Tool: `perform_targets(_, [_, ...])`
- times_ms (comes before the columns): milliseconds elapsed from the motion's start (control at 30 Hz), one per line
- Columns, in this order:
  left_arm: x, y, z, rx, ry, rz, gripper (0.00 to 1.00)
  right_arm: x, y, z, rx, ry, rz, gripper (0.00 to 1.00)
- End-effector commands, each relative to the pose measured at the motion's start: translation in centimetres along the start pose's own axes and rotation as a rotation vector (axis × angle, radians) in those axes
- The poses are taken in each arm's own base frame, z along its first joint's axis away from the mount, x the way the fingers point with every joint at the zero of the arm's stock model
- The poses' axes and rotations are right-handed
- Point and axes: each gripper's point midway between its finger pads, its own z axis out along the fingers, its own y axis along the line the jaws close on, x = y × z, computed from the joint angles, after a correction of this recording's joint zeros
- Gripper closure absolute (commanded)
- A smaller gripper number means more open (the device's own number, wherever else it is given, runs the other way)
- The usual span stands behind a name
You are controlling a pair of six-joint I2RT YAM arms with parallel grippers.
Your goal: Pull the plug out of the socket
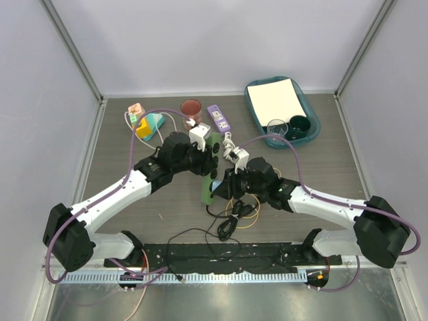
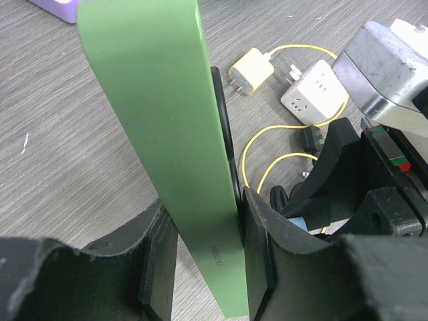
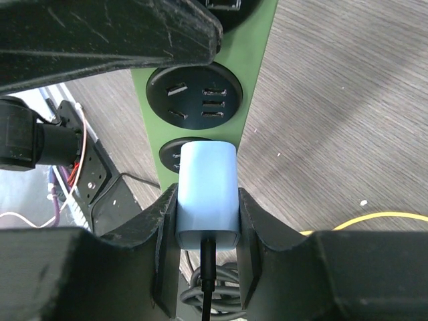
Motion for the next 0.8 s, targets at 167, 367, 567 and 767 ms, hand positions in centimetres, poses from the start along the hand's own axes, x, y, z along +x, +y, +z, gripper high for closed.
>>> perform_targets(167, [2.8,7.6,-1.5,-0.264,0.093,0.176,1.0,-3.7,5.6,-4.0,-0.319,-0.091,-0.092,0.99])
perform_targets(367, [3.4,7.8,-0.6,-0.273,0.12,0.137,1.0,-6.1,3.8,-2.9,-0.151,-0.139,-0.07,0.99])
perform_targets(567, [5.2,9.1,0.7,-0.331,0.233,0.07,1.0,-9.6,5.0,-3.3,-0.021,-0.254,-0.16,0.99])
perform_targets(767, [5.8,9.9,0.5,-0.317,0.219,0.083,1.0,-9.8,5.3,-5.1,-0.162,-0.33,-0.094,0.99])
